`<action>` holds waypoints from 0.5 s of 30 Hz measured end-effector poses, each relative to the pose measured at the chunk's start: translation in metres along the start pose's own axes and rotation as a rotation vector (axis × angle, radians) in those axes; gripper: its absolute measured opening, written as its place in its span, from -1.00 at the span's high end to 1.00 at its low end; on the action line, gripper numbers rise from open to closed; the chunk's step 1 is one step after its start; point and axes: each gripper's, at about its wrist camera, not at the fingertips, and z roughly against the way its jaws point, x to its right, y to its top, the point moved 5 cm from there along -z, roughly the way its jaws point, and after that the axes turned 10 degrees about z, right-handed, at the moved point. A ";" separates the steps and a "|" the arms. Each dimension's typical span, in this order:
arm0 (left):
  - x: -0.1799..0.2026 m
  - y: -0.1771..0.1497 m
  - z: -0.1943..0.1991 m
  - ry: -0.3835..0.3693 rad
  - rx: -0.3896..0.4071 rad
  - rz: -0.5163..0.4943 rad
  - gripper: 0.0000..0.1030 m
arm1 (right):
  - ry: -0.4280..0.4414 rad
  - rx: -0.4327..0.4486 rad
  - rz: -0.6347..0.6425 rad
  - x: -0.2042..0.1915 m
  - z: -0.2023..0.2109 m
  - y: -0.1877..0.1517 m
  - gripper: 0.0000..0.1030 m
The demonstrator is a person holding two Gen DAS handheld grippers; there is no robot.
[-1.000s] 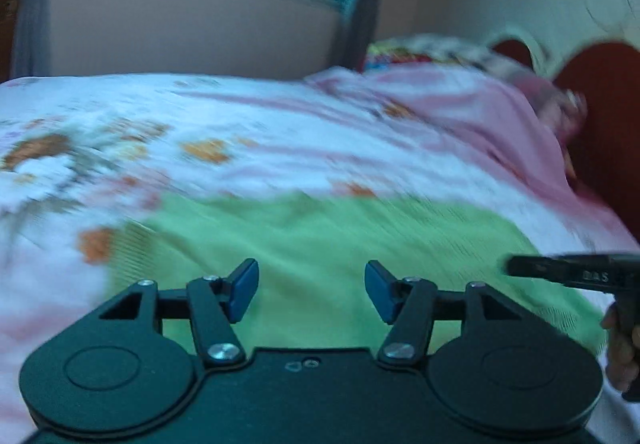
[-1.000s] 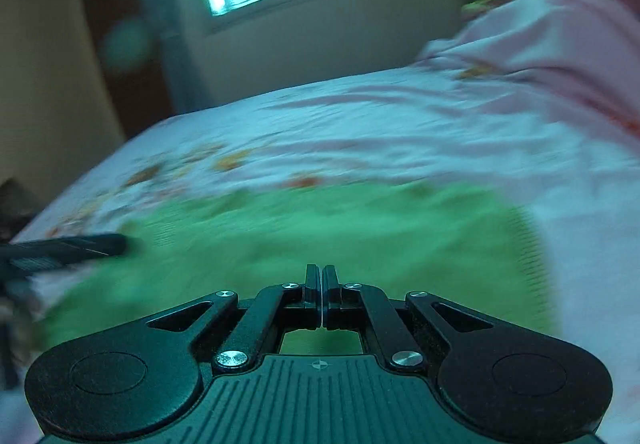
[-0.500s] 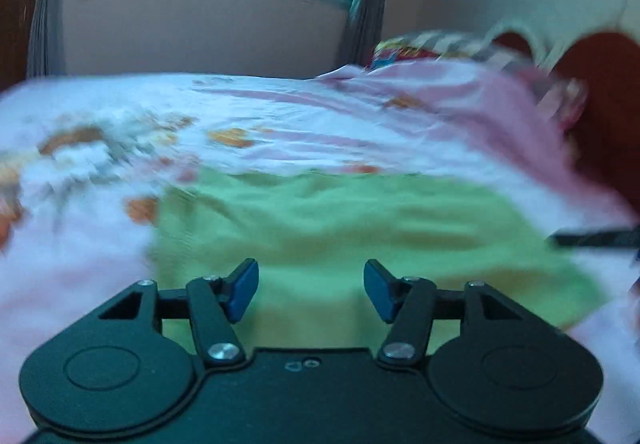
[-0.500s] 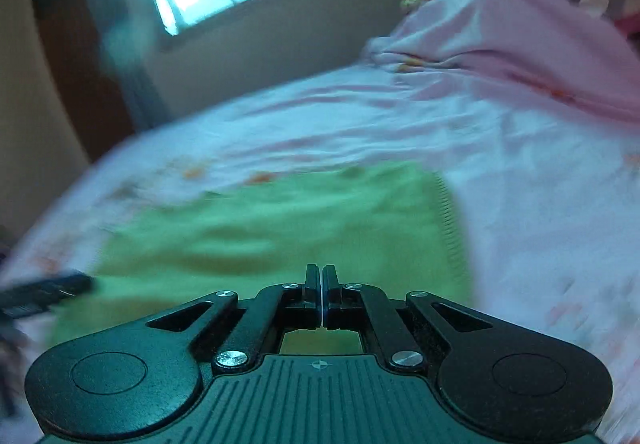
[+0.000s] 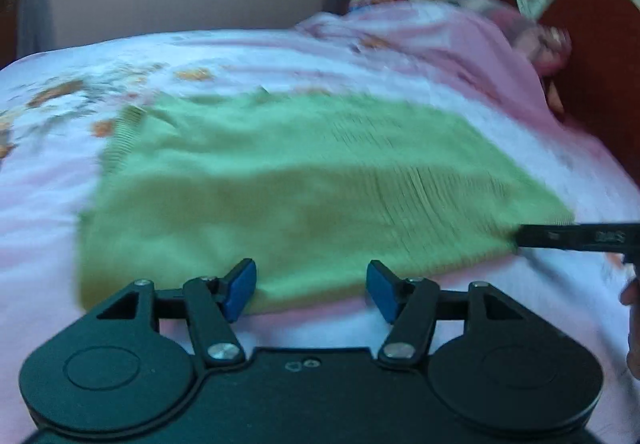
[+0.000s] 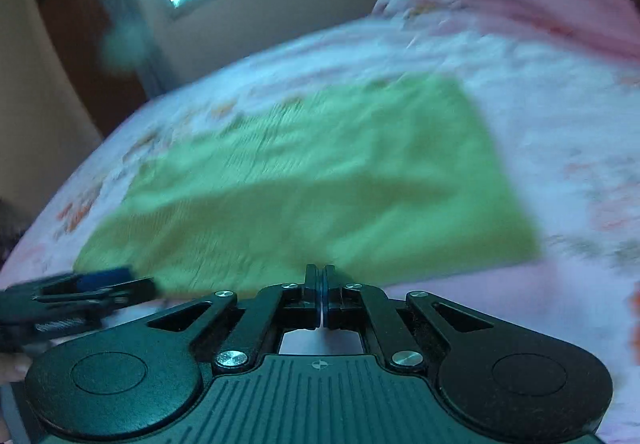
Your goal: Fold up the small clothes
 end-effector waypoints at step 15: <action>-0.084 0.013 0.031 0.076 0.096 0.172 -0.16 | -0.173 0.110 -0.133 0.071 0.041 0.009 -0.54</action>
